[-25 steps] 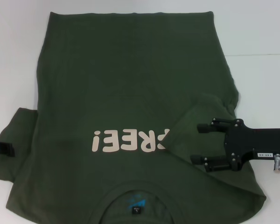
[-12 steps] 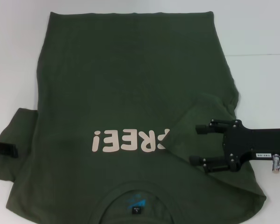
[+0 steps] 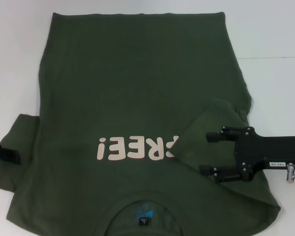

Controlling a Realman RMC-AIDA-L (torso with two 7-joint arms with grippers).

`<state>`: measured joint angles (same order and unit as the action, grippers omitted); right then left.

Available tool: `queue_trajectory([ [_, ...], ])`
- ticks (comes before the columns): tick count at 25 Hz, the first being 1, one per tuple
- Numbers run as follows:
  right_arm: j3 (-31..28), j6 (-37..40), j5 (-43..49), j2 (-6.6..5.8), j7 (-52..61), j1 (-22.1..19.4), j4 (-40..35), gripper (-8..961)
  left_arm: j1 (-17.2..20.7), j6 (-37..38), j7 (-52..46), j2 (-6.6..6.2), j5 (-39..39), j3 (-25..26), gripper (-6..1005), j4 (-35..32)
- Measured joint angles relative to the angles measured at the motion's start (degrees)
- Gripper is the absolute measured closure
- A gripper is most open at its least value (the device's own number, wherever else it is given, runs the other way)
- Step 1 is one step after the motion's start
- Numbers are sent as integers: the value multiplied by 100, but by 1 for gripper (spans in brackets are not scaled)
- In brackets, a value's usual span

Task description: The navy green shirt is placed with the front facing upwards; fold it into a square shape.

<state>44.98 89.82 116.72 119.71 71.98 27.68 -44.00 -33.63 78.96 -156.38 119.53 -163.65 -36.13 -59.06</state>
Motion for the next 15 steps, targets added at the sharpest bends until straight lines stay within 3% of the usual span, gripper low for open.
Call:
queue_trajectory([
  [11,2,0,0,0,0,-9,11,54,-28,-11,48,0,0,-159,320,-22],
  [15,2,1,0,0,4,-9,14,54,-31,-13,55,0,0,-159,481,-64],
])
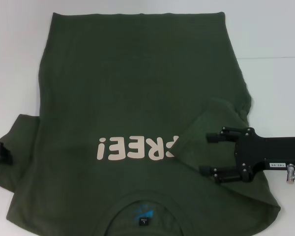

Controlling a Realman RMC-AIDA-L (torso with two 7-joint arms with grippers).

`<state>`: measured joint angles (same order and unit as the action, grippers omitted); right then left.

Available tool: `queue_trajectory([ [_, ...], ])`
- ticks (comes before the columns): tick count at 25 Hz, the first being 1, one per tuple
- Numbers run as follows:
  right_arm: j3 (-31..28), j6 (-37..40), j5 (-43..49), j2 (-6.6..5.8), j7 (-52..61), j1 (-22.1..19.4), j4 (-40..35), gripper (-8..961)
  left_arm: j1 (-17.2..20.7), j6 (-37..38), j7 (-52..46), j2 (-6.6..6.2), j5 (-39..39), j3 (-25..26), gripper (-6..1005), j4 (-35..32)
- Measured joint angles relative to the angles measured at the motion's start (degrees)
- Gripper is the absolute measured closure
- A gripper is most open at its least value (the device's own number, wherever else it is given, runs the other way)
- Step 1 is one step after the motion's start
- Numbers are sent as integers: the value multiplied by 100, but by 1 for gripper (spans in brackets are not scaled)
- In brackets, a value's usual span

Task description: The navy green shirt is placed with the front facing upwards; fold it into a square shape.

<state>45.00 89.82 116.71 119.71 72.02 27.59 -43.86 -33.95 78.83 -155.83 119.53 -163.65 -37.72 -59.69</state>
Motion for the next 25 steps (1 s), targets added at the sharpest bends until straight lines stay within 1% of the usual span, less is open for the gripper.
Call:
queue_trajectory([
  [7,0,-6,0,0,46,0,0,54,21,0,80,-8,0,2,793,-15],
  [11,0,-11,0,0,49,0,0,54,50,2,128,-9,-2,2,919,-70],
  [12,-1,-11,0,0,49,0,0,54,122,-13,145,-11,-9,3,951,-223],
  [18,0,-21,0,0,57,-8,10,53,232,-170,361,-41,-10,36,953,-466],
  [25,2,-36,0,8,58,16,153,54,212,-790,608,-39,-10,-64,951,-462],
])
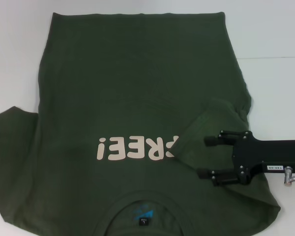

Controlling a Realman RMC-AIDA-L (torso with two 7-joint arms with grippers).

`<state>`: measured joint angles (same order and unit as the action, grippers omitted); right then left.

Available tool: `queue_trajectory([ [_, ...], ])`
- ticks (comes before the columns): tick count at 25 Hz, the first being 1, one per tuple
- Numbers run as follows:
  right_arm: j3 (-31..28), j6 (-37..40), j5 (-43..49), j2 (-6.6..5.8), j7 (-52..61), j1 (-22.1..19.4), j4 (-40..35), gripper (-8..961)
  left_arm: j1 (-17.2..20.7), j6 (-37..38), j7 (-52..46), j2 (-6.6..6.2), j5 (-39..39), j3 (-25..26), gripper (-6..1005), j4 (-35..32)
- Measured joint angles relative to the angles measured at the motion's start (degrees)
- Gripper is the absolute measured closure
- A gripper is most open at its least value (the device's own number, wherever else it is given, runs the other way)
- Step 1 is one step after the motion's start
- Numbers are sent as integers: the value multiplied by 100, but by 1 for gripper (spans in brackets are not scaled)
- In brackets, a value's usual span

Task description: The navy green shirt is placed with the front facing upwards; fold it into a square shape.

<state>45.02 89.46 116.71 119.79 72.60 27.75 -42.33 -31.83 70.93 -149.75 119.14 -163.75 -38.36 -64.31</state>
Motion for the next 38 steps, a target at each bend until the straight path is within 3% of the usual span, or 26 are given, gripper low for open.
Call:
queue_trajectory([
  [9,12,11,-7,17,-4,20,64,53,-25,-385,54,-6,1,-72,952,18],
  [16,17,15,-23,19,1,22,67,54,-28,-16,-28,40,25,-46,953,-104],
  [18,17,12,-26,19,33,31,67,55,-50,302,-106,111,65,-40,953,-316],
  [22,16,-4,-21,18,87,49,67,55,39,662,-159,460,111,-110,953,-1063],
  [24,15,-9,-18,19,92,53,79,55,126,812,-199,519,286,-271,952,-1325],
  [33,15,-45,-2,28,111,81,138,57,256,995,-301,509,1135,-927,951,-1501],
  [38,15,-57,-2,27,129,92,138,58,331,728,-309,468,1022,-738,952,-1421],
])
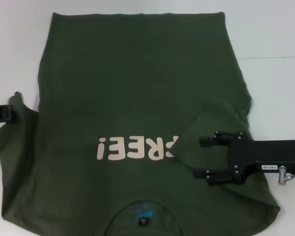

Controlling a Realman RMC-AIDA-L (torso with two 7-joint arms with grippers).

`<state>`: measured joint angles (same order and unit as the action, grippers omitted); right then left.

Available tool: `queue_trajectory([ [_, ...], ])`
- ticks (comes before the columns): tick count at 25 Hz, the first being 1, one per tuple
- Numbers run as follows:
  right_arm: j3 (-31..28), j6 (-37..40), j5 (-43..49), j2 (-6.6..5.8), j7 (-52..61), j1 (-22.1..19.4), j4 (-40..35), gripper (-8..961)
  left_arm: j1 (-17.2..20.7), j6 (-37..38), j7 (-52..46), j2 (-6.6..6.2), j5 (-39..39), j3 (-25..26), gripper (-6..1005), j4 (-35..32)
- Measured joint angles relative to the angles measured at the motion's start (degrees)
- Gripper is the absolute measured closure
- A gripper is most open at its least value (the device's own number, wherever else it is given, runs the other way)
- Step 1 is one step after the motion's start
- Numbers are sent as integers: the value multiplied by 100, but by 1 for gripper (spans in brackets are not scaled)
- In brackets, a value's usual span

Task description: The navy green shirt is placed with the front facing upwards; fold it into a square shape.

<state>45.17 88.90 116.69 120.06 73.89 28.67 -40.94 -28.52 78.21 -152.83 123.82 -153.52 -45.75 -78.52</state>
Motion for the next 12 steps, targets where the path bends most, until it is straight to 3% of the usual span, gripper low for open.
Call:
queue_trajectory([
  [12,178,-120,0,-5,101,95,8,59,240,-504,-40,-7,-933,617,952,269],
])
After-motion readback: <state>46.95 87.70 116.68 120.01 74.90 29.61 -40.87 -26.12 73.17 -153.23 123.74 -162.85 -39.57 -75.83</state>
